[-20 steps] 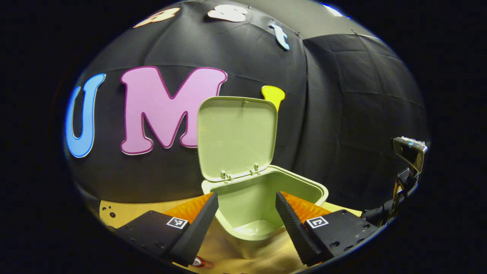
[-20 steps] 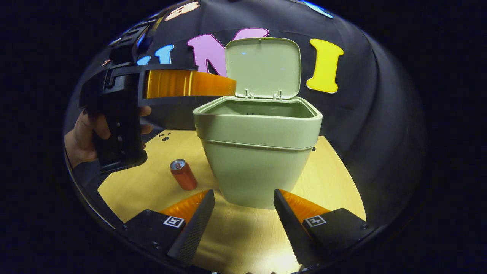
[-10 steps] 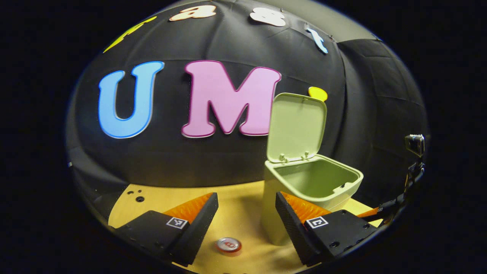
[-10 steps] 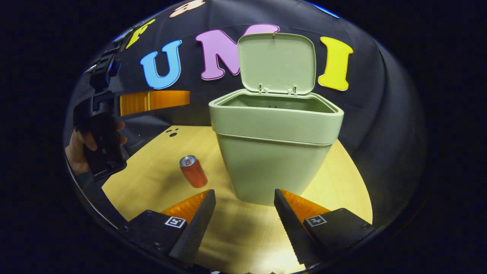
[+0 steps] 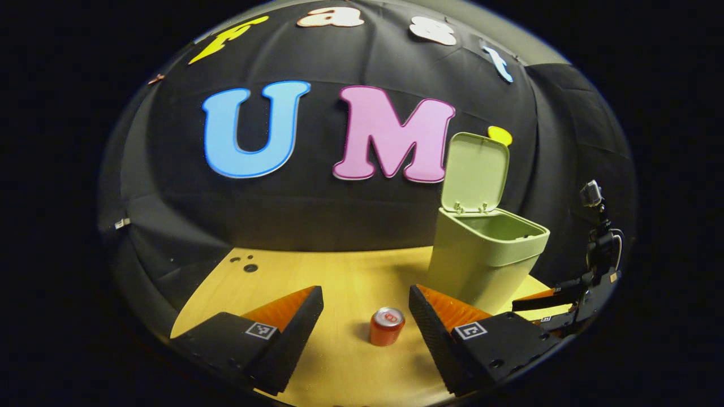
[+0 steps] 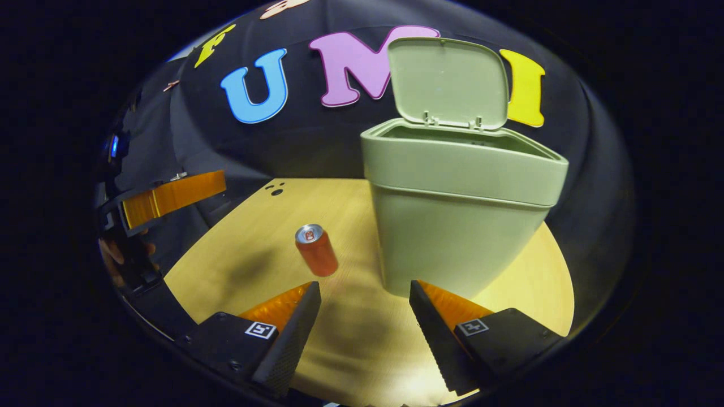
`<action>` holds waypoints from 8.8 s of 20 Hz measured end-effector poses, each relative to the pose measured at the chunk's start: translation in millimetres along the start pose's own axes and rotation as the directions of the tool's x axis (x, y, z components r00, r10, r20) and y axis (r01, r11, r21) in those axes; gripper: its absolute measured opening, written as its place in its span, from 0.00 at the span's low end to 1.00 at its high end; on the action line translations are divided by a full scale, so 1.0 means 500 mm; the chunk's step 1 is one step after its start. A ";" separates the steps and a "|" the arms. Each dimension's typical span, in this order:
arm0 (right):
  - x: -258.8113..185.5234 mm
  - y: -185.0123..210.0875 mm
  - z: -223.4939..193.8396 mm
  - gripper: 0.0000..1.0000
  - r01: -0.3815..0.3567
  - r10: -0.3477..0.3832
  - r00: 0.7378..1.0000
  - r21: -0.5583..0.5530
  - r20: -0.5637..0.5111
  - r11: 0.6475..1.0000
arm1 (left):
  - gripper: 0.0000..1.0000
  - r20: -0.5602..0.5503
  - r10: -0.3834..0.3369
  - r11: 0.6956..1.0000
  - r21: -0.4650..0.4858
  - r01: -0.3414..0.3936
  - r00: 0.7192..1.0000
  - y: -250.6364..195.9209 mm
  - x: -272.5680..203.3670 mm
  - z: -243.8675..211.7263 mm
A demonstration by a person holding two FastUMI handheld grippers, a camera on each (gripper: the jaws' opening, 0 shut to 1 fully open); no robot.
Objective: Press the lid of the desktop garbage bin to open it, pick up the crumpled paper on the desktop and throw it into the bin, then pick up the pop can on the desktop and drop it into the bin, and finally close the garbage bin lid.
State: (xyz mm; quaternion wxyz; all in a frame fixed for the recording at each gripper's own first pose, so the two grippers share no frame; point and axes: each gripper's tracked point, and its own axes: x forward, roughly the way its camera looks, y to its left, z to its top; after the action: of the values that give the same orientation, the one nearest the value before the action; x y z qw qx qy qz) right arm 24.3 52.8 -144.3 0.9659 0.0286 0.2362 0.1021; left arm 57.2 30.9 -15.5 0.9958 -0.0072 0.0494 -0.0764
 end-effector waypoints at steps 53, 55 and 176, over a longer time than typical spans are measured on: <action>0.255 0.235 0.101 0.83 -0.134 0.135 0.991 -0.170 -0.002 0.976 | 0.98 -0.232 0.270 0.953 -0.075 -0.294 0.935 0.225 -0.201 -0.243; 0.210 0.246 0.134 0.83 -0.142 0.150 0.988 -0.183 0.033 0.973 | 0.98 -0.225 0.257 0.958 -0.070 -0.278 0.940 0.217 -0.212 -0.250; -0.033 -0.221 0.355 0.98 0.379 -0.417 0.875 0.189 0.246 0.906 | 0.98 -0.176 -0.032 0.998 0.049 0.042 0.984 0.052 -0.147 -0.224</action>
State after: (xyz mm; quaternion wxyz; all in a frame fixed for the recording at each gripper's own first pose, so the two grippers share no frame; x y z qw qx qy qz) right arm 112.3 -60.2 9.4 0.9855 0.0588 0.1039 -0.1203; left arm -22.1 67.1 -120.5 0.9859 0.0246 0.1344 -0.0966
